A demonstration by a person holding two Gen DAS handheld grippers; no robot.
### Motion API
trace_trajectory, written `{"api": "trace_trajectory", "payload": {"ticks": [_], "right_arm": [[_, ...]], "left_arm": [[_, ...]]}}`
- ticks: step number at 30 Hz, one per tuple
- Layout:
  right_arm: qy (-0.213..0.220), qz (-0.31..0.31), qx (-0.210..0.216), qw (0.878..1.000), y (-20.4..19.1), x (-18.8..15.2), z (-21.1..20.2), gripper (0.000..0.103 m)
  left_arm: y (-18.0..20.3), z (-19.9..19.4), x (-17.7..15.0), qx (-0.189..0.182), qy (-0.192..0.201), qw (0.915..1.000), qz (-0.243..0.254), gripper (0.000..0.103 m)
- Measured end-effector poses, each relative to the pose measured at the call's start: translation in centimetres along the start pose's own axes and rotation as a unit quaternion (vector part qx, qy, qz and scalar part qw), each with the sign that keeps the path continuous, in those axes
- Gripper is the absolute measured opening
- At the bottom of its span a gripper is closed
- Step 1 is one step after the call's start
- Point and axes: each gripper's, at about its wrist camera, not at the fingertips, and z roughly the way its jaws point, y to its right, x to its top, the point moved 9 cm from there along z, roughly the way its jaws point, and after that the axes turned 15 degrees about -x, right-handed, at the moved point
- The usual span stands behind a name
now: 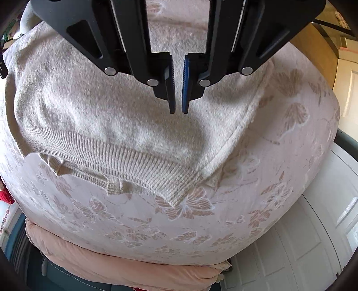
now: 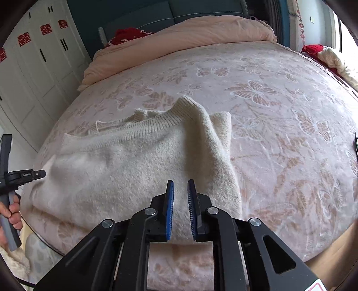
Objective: Fold small clothes
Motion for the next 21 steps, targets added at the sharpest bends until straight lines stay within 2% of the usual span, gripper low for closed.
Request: {"api": "trace_trajectory", "payload": {"ticks": [2, 4, 6, 8, 10, 11, 12, 14, 18, 20, 21], "right_arm": [[-0.012, 0.035, 0.014, 0.999, 1.2, -0.9, -0.2, 0.014], [-0.020, 0.058, 0.008, 0.998, 2.5, -1.7, -0.2, 0.016], [-0.020, 0.060, -0.014, 0.998, 3.6, -2.4, -0.2, 0.026], [-0.021, 0.064, -0.027, 0.997, 4.6, -3.1, -0.5, 0.034], [-0.023, 0.073, -0.027, 0.997, 5.4, -3.7, -0.8, 0.044], [-0.025, 0.076, -0.030, 0.996, 5.8, -4.0, -0.8, 0.051], [-0.029, 0.080, -0.029, 0.996, 6.0, -4.4, -0.6, 0.055], [-0.047, 0.098, -0.013, 0.994, 6.4, -4.9, 0.2, 0.056], [-0.079, 0.140, 0.035, 0.986, 5.5, -5.4, 1.9, 0.059], [-0.089, 0.158, 0.061, 0.982, 4.6, -5.2, 2.7, 0.059], [-0.094, 0.167, 0.075, 0.979, 4.2, -5.1, 3.1, 0.059]], "left_arm": [[0.0, -0.2, -0.9, 0.002, -0.002, 1.0000, -0.002, 0.006], [-0.2, -0.3, -1.8, 0.007, -0.005, 1.0000, -0.005, 0.012], [-0.8, -0.5, -2.8, 0.009, -0.008, 0.9998, -0.016, 0.023], [-1.9, -1.0, -3.6, 0.004, -0.005, 0.9994, -0.035, 0.029], [-3.3, -1.7, -4.5, -0.008, 0.003, 0.9982, -0.060, 0.042], [-4.4, -2.1, -5.0, -0.010, 0.012, 0.9968, -0.079, 0.055], [-5.1, -2.3, -5.2, -0.013, 0.022, 0.9954, -0.092, 0.060], [-6.5, -2.6, -5.9, -0.020, 0.041, 0.9920, -0.117, 0.061], [-8.0, -1.9, -6.2, -0.034, 0.059, 0.9853, -0.157, 0.077], [-8.3, -1.1, -6.4, -0.047, 0.060, 0.9801, -0.184, 0.085], [-8.6, -0.6, -6.6, -0.053, 0.057, 0.9762, -0.202, 0.086]]}}
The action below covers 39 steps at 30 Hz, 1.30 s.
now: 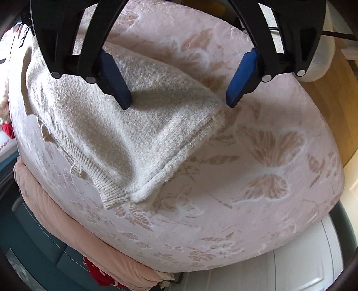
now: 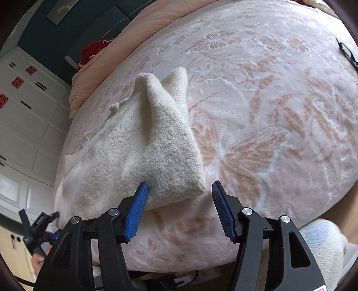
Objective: Fold small clothes
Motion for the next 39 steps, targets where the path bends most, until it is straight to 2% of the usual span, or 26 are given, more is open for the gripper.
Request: {"api": "trace_trajectory", "payload": {"ticks": [3, 4, 5, 6, 8, 10, 11, 14, 16, 18, 19, 21, 23, 25, 27, 29, 31, 33, 34, 35, 36, 37, 38, 39], "right_arm": [[-0.006, 0.023, 0.025, 0.999, -0.9, 0.6, 0.9, 0.068], [-0.006, 0.031, 0.031, 0.999, -1.1, 0.9, 1.3, 0.068], [-0.006, 0.037, 0.036, 0.999, -1.3, 1.1, 1.5, 0.063], [-0.007, 0.038, 0.049, 0.998, -1.6, 1.4, 1.6, 0.024], [-0.013, 0.047, 0.083, 0.995, -2.4, 2.4, 0.8, 0.021], [0.025, 0.034, 0.099, 0.994, -3.3, 4.2, -2.6, 0.018], [0.045, 0.020, 0.098, 0.994, -3.6, 4.9, -4.5, 0.017], [0.074, -0.039, 0.059, 0.995, -3.0, 5.0, -7.7, 0.016], [0.043, -0.054, 0.008, 0.998, -0.3, 3.4, -5.3, 0.016], [-0.008, -0.049, -0.026, 0.998, 2.7, 1.3, -1.3, 0.017], [-0.030, -0.046, -0.033, 0.998, 3.7, 0.1, 0.3, 0.019], [-0.021, -0.022, -0.012, 0.999, 4.2, -0.1, -0.3, 0.025], [0.007, -0.028, -0.038, 0.999, 4.1, 0.7, -2.4, 0.030], [0.057, -0.052, -0.067, 0.995, 3.4, 2.5, -4.9, 0.032], [0.093, -0.070, -0.068, 0.991, 1.7, 4.4, -6.7, 0.054], [0.110, -0.108, -0.056, 0.986, -1.2, 5.9, -6.9, 0.064], [0.109, -0.163, -0.069, 0.978, -4.3, 7.2, -4.7, 0.064], [0.098, -0.193, -0.089, 0.972, -6.3, 8.4, -1.4, 0.064], [0.092, -0.193, -0.097, 0.972, -6.8, 9.1, 0.3, 0.064], [0.086, -0.188, -0.104, 0.973, -6.9, 9.7, 1.7, 0.064], [0.079, -0.179, -0.111, 0.974, -6.8, 10.3, 3.0, 0.056], [0.066, -0.167, -0.108, 0.978, -6.5, 10.5, 4.0, 0.035], [0.046, -0.153, -0.097, 0.982, -6.3, 10.6, 4.6, 0.008], [0.052, -0.130, -0.075, 0.987, -6.3, 11.3, 4.0, 0.007]], "left_arm": [[-1.0, 1.4, -0.2, -0.025, -0.008, 0.9974, -0.067, 0.089], [-0.9, 1.4, 0.2, -0.027, 0.001, 0.9968, -0.075, 0.089], [-0.7, 1.3, 0.5, -0.029, 0.007, 0.9966, -0.076, 0.085], [-0.4, 1.4, 0.8, -0.034, 0.008, 0.9967, -0.074, 0.057], [0.5, 1.0, 1.5, -0.048, -0.007, 0.9962, -0.072, 0.032], [1.1, -0.9, 2.3, -0.060, 0.003, 0.9954, -0.075, 0.020], [1.1, -2.1, 2.6, -0.059, 0.010, 0.9958, -0.069, 0.018], [0.0, -4.1, 2.0, -0.042, 0.003, 0.9973, -0.059, 0.018], [-2.0, -2.7, 0.2, -0.011, -0.025, 0.9980, -0.058, 0.018], [-3.1, -1.2, -1.7, 0.000, -0.038, 0.9975, -0.059, 0.019], [-2.9, -1.5, -1.8, 0.013, -0.024, 0.9988, -0.040, 0.022], [-1.6, -2.5, -1.2, 0.044, -0.011, 0.9987, 0.022, 0.029], [-0.3, -4.4, -0.2, 0.044, 0.001, 0.9977, 0.051, 0.032], [1.1, -6.8, 1.7, 0.018, 0.037, 0.9972, 0.063, 0.041], [2.6, -8.0, 3.5, 0.012, 0.062, 0.9954, 0.071, 0.063], [4.5, -7.4, 5.4, -0.013, 0.068, 0.9947, 0.076, 0.070], [6.1, -5.1, 6.7, -0.026, 0.057, 0.9941, 0.088, 0.072], [7.0, -0.5, 7.7, -0.011, 0.021, 0.9940, 0.107, 0.071], [7.1, 1.3, 7.5, -0.004, 0.002, 0.9936, 0.113, 0.069], [6.8, 3.1, 7.4, 0.001, -0.016, 0.9933, 0.114, 0.055], [6.5, 4.9, 7.3, 0.005, -0.034, 0.9926, 0.116, 0.044], [6.3, 6.3, 7.0, 0.006, -0.051, 0.9917, 0.118, 0.019], [6.2, 6.9, 7.0, 0.006, -0.058, 0.9913, 0.118, 0.003], [6.2, 6.8, 7.2, 0.004, -0.053, 0.9919, 0.115, 0.001]]}}
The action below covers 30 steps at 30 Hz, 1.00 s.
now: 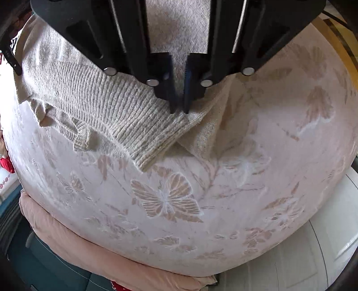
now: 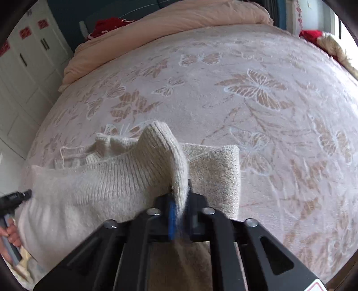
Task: Fold small clothes
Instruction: 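Release the folded edge and smooth the sweater with both tools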
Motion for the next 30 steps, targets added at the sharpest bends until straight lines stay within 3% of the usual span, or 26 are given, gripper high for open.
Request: {"api": "trace_trajectory", "payload": {"ticks": [2, 4, 7, 8, 10, 12, 14, 15, 17, 19, 20, 22, 24, 26, 27, 29, 30], "right_arm": [[0.050, 0.016, 0.008, 0.999, 0.4, 1.3, -2.8, 0.006], [0.067, 0.027, 0.005, 0.997, 1.5, 2.2, -2.9, 0.006], [-0.028, 0.011, -0.017, 0.999, 2.4, 0.3, 3.5, 0.009], [-0.024, 0.020, -0.012, 0.999, 2.5, 0.1, 3.6, 0.009], [0.012, 0.039, -0.011, 0.999, 2.5, 0.9, 0.7, 0.020], [0.061, 0.037, -0.003, 0.997, 1.7, 1.0, -3.4, 0.024], [0.078, 0.003, 0.027, 0.997, -1.3, -0.2, -6.2, 0.020], [0.075, -0.012, 0.047, 0.996, -3.1, -1.2, -7.0, 0.014], [0.051, -0.046, 0.099, 0.993, -7.7, -4.0, -7.5, 0.002], [0.031, -0.095, 0.119, 0.988, -11.9, -7.1, -6.7, 0.001], [0.033, -0.122, 0.102, 0.987, -12.8, -8.2, -5.9, 0.001], [0.034, -0.131, 0.048, 0.990, -11.2, -9.3, -3.9, 0.000], [0.019, -0.059, 0.056, 0.996, -7.4, -9.0, -4.1, 0.000], [0.045, -0.012, 0.045, 0.998, -4.1, -8.1, -6.3, 0.000], [0.047, -0.016, 0.041, 0.998, -3.4, -8.1, -6.5, 0.000], [0.004, -0.059, -0.004, 0.998, -2.2, -9.6, -3.6, 0.000], [-0.004, -0.057, 0.001, 0.998, -1.7, -10.1, -3.0, 0.000]], "left_arm": [[0.1, -0.8, 1.0, -0.011, 0.025, 0.9996, 0.002, 0.001], [-0.4, -0.4, 1.7, 0.008, 0.034, 0.9993, 0.013, 0.001], [-1.9, 2.5, 1.5, 0.026, 0.003, 0.9996, 0.010, 0.002], [-2.0, 2.6, 1.6, 0.027, 0.009, 0.9995, 0.011, 0.002], [-1.5, 1.2, 1.7, 0.026, 0.012, 0.9995, 0.012, 0.002], [0.3, -1.3, 1.4, -0.018, 0.023, 0.9996, 0.003, 0.005], [3.4, -3.9, 0.3, -0.061, 0.038, 0.9972, 0.021, 0.014], [5.1, -4.5, -0.5, -0.075, 0.040, 0.9957, 0.036, 0.023], [8.6, -4.2, -2.7, -0.103, 0.024, 0.9923, 0.065, 0.031], [10.5, -1.7, -5.6, -0.097, -0.011, 0.9908, 0.094, 0.033], [10.5, -0.5, -6.6, -0.079, -0.023, 0.9918, 0.098, 0.033], [9.5, 1.2, -7.5, -0.059, -0.022, 0.9933, 0.096, 0.033], [9.0, 0.9, -7.3, -0.057, -0.010, 0.9930, 0.103, 0.032], [8.8, 0.9, -7.2, -0.064, -0.014, 0.9930, 0.099, 0.033], [8.6, 0.9, -7.2, -0.064, -0.015, 0.9930, 0.098, 0.033], [8.7, 1.2, -7.1, -0.052, -0.011, 0.9933, 0.102, 0.033], [8.9, 1.2, -7.1, -0.045, -0.009, 0.9934, 0.105, 0.033]]}}
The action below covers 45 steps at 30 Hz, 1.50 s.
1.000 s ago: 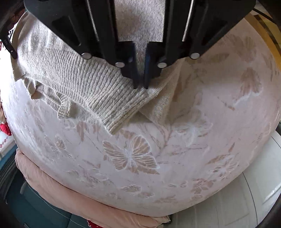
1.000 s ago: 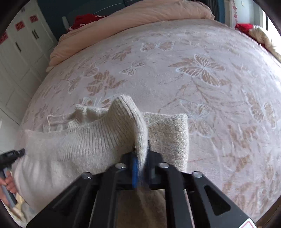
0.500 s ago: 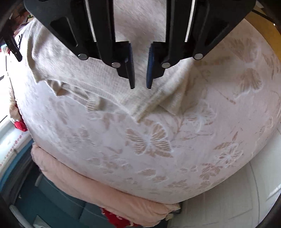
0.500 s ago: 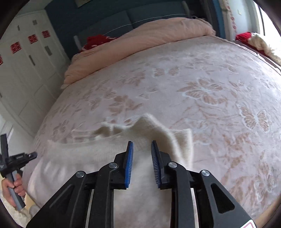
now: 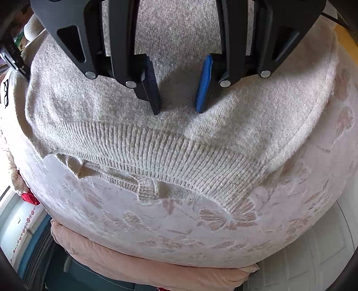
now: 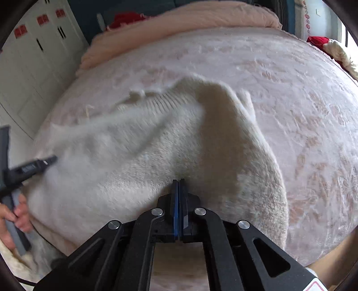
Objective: Fold small clothes
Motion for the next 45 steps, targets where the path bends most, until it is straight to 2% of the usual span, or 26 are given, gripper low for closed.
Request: {"api": "trace_trajectory", "payload": {"ticks": [3, 6, 7, 8, 9, 10, 12, 14, 16, 18, 20, 22, 23, 25, 28, 30, 31, 34, 38, 39, 40, 41, 42, 43, 44, 45], "right_arm": [[0.023, 0.045, 0.015, 0.999, -0.5, 1.3, -3.3, 0.001], [0.045, 0.004, 0.067, 0.997, -5.5, 2.3, -6.0, 0.001], [0.049, -0.026, 0.062, 0.997, -7.0, 2.3, -5.7, 0.000], [0.046, -0.056, 0.034, 0.997, -7.9, 1.9, -4.2, 0.000], [0.029, -0.077, 0.003, 0.997, -8.0, 1.1, -1.9, 0.000], [0.004, -0.081, -0.003, 0.997, -7.9, 0.2, 0.5, 0.000], [0.000, -0.030, 0.021, 0.999, -7.4, 0.7, -0.1, 0.000], [0.014, -0.009, 0.054, 0.998, -8.3, 1.9, -2.9, 0.000], [0.027, -0.033, 0.059, 0.997, -10.2, 2.5, -4.4, 0.000], [0.025, -0.071, 0.053, 0.996, -12.3, 2.3, -3.3, 0.000], [-0.030, -0.121, 0.022, 0.992, -14.0, 0.5, 0.6, 0.000], [-0.007, -0.132, 0.014, 0.991, -15.1, 1.2, -0.6, 0.004], [0.010, -0.134, 0.038, 0.990, -16.2, 1.8, -2.3, 0.003], [0.036, -0.136, 0.070, 0.988, -18.2, 2.8, -4.8, 0.003], [0.041, -0.169, 0.075, 0.982, -20.9, 3.2, -4.5, 0.003], [-0.001, -0.189, 0.045, 0.981, -21.8, 2.0, -0.5, 0.003], [-0.026, -0.191, 0.039, 0.980, -21.9, 0.9, 1.8, 0.003], [-0.005, -0.171, 0.047, 0.984, -21.9, 0.9, 2.2, 0.003], [0.001, -0.181, 0.040, 0.983, -22.0, 0.9, 2.3, 0.003], [0.001, -0.182, 0.040, 0.982, -22.0, 1.0, 2.3, 0.003], [0.001, -0.181, 0.041, 0.983, -22.0, 1.0, 2.4, 0.003], [0.001, -0.180, 0.042, 0.983, -22.0, 0.9, 2.4, 0.003], [0.003, -0.179, 0.043, 0.983, -22.0, 1.0, 2.5, 0.003], [0.006, -0.179, 0.043, 0.983, -22.0, 1.0, 2.5, 0.003], [0.009, -0.179, 0.045, 0.983, -22.0, 0.9, 2.5, 0.003], [0.011, -0.178, 0.047, 0.983, -22.0, 0.9, 2.5, 0.003]], "left_arm": [[0.6, -1.4, -0.1, 0.003, 0.000, 1.0000, -0.002, 0.033], [0.1, -3.4, -0.2, 0.003, 0.017, 0.9998, -0.014, 0.043], [-0.5, -3.4, -0.3, 0.013, 0.016, 0.9996, -0.017, 0.043], [-1.3, -2.8, -0.6, 0.025, 0.007, 0.9995, -0.019, 0.043], [-2.1, -2.2, -0.9, 0.034, -0.001, 0.9991, -0.024, 0.046], [-2.7, -1.8, -0.9, 0.033, 0.001, 0.9991, -0.027, 0.046], [-3.1, -1.7, -0.8, 0.028, 0.005, 0.9992, -0.029, 0.048], [-3.1, -1.8, -0.6, 0.026, 0.001, 0.9993, -0.028, 0.048], [-3.1, -1.7, -0.6, 0.025, 0.001, 0.9993, -0.028, 0.048], [-3.0, -2.1, -0.6, 0.019, 0.005, 0.9992, -0.035, 0.048], [-2.9, -3.1, -0.4, 0.005, 0.013, 0.9989, -0.046, 0.048], [-3.5, -4.9, -0.1, -0.001, 0.022, 0.9984, -0.051, 0.048], [-4.0, -6.1, 0.1, -0.003, 0.033, 0.9981, -0.052, 0.049], [-6.1, -8.6, 0.4, 0.005, 0.053, 0.9965, -0.065, 0.057], [-9.9, -10.4, 0.0, 0.010, 0.069, 0.9907, -0.117, 0.063], [-12.1, -10.6, -1.0, -0.008, 0.069, 0.9831, -0.169, 0.075], [-13.0, -10.7, -1.6, -0.027, 0.072, 0.9766, -0.201, 0.076], [-14.5, -10.5, -3.5, -0.070, 0.081, 0.9566, -0.271, 0.083], [-14.6, -8.8, -5.2, -0.077, 0.073, 0.9419, -0.319, 0.088], [-14.4, -8.2, -5.6, -0.078, 0.072, 0.9389, -0.327, 0.094], [-14.0, -7.8, -5.5, -0.068, 0.079, 0.9419, -0.319, 0.097], [-13.5, -7.4, -5.3, -0.052, 0.078, 0.9485, -0.303, 0.097], [-13.0, -6.8, -5.1, -0.029, 0.066, 0.9561, -0.284, 0.096], [-12.5, -6.5, -4.7, -0.019, 0.061, 0.9600, -0.273, 0.091], [-12.0, -6.5, -4.2, -0.020, 0.062, 0.9622, -0.265, 0.059], [-10.9, -6.2, -3.4, -0.050, 0.053, 0.9628, -0.260, 0.036]]}}
